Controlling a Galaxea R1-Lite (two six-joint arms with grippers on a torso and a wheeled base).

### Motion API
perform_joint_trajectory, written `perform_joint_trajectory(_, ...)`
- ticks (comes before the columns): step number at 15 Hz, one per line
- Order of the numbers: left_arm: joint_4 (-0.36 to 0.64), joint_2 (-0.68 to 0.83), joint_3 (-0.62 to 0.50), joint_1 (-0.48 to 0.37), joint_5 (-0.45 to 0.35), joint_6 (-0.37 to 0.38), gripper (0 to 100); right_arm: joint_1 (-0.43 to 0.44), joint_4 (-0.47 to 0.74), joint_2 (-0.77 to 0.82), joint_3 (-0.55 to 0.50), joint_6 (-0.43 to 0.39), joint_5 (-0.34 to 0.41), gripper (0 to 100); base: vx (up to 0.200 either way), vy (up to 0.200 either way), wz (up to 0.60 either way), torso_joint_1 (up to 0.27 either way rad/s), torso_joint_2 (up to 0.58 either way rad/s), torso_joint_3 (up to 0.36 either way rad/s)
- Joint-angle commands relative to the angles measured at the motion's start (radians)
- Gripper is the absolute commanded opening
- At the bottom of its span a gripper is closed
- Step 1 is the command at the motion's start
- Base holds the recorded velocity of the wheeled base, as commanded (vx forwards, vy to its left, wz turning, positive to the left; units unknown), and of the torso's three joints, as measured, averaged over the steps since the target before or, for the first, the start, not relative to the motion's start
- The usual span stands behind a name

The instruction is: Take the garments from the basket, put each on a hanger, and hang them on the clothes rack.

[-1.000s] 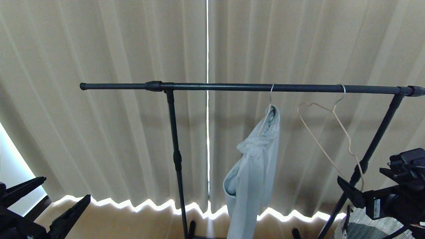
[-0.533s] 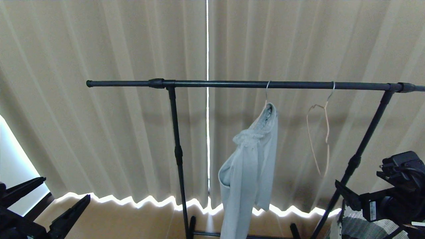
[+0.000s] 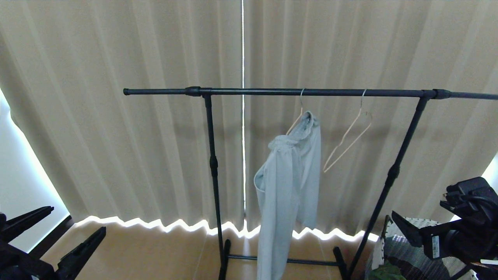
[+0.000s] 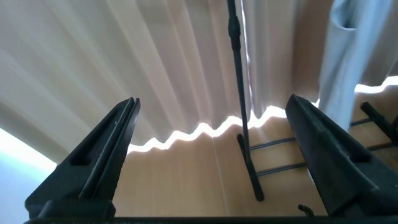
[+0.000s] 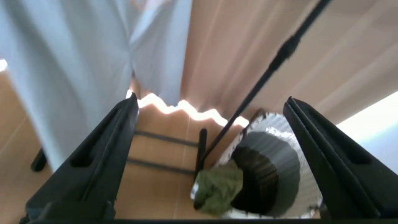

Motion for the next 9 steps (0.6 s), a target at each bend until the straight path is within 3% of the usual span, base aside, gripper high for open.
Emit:
perform_joint_trajectory(1, 0.000, -0.001, 0.004, -0.002, 0.000, 0.002, 100, 0.000, 0.000, 0.004, 0.004, -0.001, 0.000, 100, 0.000, 0.000, 0.00, 0.000, 0.00, 0.000)
perform_joint_trajectory(9, -0.002, 0.004, -0.012, -0.010, -0.003, 0.003, 100, 0.000, 0.002, 0.006, 0.016, -0.002, 0.000, 100, 0.000, 0.000, 0.00, 0.000, 0.00, 0.000)
